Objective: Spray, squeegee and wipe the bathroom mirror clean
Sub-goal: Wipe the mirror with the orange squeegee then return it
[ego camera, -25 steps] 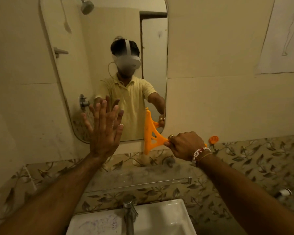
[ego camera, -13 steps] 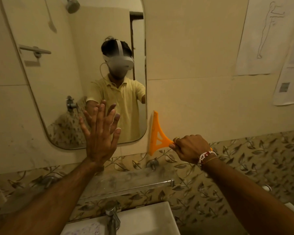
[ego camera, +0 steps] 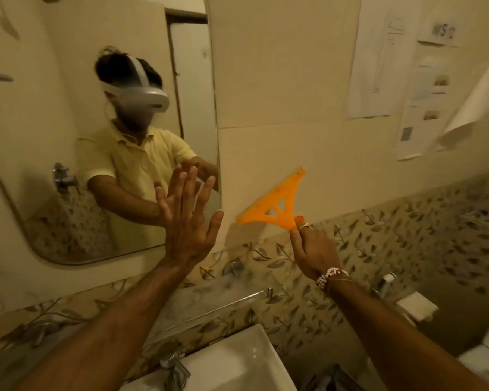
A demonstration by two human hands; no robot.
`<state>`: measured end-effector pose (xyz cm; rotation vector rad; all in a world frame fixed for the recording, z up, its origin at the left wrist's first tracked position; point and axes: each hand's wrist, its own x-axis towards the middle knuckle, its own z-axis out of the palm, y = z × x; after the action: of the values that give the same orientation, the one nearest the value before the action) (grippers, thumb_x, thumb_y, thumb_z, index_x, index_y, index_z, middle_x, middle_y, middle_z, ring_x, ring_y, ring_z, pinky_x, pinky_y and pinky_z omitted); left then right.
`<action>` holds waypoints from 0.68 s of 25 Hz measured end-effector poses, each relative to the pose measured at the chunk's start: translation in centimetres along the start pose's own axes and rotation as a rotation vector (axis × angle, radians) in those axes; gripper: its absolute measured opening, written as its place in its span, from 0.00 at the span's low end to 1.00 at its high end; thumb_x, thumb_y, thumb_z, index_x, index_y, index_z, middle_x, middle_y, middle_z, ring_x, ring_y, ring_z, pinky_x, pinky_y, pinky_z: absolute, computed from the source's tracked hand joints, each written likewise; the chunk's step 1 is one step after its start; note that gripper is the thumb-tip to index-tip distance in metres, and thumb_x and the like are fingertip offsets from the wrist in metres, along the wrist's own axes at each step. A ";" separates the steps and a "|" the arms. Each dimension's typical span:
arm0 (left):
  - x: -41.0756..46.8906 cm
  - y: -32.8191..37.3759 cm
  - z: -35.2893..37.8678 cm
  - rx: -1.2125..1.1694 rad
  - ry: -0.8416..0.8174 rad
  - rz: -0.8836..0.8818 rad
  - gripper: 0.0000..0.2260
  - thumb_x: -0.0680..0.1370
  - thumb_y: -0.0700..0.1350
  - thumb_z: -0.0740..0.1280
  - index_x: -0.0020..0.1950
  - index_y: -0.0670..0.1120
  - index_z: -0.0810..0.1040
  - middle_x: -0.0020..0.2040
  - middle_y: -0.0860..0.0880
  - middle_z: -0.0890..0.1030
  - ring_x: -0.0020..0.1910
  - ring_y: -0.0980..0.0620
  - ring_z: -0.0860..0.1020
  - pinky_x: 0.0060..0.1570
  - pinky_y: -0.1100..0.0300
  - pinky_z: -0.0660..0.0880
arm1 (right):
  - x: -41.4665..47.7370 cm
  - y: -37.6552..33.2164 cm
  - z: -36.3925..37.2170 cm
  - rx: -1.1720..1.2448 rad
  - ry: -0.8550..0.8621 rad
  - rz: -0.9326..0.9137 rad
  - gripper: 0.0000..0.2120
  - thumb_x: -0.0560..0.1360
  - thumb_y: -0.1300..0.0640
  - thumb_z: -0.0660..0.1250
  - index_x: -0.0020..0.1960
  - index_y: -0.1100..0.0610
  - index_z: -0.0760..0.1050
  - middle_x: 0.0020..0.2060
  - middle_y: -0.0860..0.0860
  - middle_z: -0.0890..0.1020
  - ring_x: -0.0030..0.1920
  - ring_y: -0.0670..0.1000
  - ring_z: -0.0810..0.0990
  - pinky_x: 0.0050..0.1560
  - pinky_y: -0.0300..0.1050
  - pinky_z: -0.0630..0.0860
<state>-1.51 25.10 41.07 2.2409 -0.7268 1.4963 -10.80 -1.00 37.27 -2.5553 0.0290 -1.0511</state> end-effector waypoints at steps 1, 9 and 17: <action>-0.1 1.0 0.6 -0.048 0.001 0.017 0.28 0.85 0.61 0.52 0.84 0.53 0.58 0.85 0.42 0.56 0.85 0.44 0.51 0.78 0.29 0.42 | -0.8 0.5 -0.2 0.026 0.016 0.061 0.23 0.78 0.41 0.44 0.42 0.54 0.71 0.27 0.50 0.72 0.26 0.50 0.70 0.28 0.45 0.64; -3.4 12.1 6.0 -0.434 -0.111 0.124 0.28 0.84 0.57 0.57 0.83 0.49 0.63 0.85 0.41 0.57 0.85 0.42 0.55 0.80 0.32 0.46 | -9.8 6.0 -2.9 0.209 0.124 0.558 0.12 0.79 0.47 0.50 0.47 0.51 0.69 0.31 0.51 0.74 0.31 0.53 0.73 0.34 0.52 0.68; -8.5 23.9 13.6 -0.598 -0.390 0.169 0.27 0.85 0.57 0.57 0.83 0.51 0.62 0.85 0.43 0.56 0.85 0.44 0.55 0.80 0.34 0.51 | -17.2 15.5 -2.2 0.497 0.197 0.978 0.08 0.83 0.58 0.58 0.52 0.59 0.75 0.41 0.51 0.78 0.40 0.49 0.75 0.41 0.46 0.70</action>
<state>-8.08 0.26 28.13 2.0332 -1.3054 0.7462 -22.83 -13.43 21.68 -1.6285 0.8526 -0.7524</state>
